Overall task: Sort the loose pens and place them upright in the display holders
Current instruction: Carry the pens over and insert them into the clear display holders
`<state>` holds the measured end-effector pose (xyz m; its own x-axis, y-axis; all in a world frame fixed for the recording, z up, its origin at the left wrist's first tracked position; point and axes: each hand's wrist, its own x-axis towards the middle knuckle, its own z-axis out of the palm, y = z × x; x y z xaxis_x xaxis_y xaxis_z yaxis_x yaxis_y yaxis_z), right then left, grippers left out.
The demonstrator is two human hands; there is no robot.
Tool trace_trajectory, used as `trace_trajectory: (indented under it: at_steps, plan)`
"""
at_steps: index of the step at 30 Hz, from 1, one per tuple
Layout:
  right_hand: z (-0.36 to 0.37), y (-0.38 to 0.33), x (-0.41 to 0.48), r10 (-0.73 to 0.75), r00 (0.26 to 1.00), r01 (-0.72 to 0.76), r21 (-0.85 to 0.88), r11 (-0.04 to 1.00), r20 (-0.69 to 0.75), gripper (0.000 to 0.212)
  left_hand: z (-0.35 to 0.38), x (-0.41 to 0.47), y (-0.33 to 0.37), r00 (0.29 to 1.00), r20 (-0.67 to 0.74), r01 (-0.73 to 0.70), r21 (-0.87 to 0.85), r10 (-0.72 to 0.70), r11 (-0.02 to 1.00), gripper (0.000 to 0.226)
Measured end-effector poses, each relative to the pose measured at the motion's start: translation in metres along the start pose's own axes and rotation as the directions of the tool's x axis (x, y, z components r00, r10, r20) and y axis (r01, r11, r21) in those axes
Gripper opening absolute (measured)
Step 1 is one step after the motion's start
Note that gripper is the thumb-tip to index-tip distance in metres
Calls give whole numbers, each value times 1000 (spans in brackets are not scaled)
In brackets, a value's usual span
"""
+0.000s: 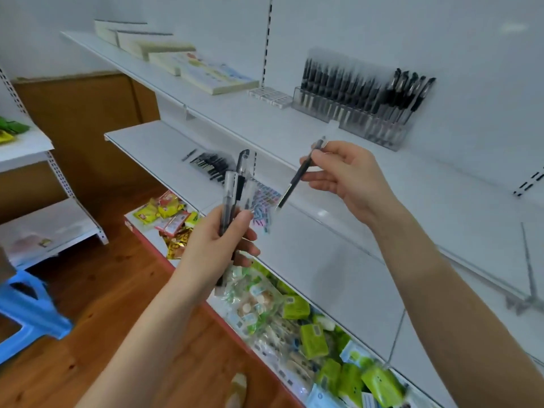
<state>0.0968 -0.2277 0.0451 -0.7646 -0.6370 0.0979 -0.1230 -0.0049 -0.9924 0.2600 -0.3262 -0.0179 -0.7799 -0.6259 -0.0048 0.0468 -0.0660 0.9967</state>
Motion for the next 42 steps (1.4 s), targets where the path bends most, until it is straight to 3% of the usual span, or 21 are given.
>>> trace_trajectory:
  at_steps: [6,10,16,20,28,35,40,42]
  plan:
    - [-26,-12,91,-120,973,80,-196,977,-199,9,2,101,19,993,94,-70,1,69,998,20]
    - [-59,-24,136,-255,896,120,-354,927,-364,6,0,148,27,986,137,-101,11,99,995,22]
    - [-96,-29,192,-371,762,34,-539,841,-531,9,8,205,36,971,223,-71,-51,81,996,17]
    - [-109,-30,210,-378,688,-31,-545,838,-620,7,17,244,42,948,314,-50,-45,62,998,20]
    - [-100,-21,239,-396,609,-132,-580,804,-688,4,22,322,55,860,506,-83,4,69,997,29]
    - [-93,-16,254,-378,609,-240,-616,750,-698,13,33,357,52,777,625,-76,-29,78,997,15]
    - [-88,-6,264,-287,707,-356,-676,646,-647,18,40,367,48,767,638,-57,-49,76,997,6]
    - [-87,1,266,-248,714,-388,-666,638,-654,20,41,369,48,767,635,-62,-61,87,996,4]
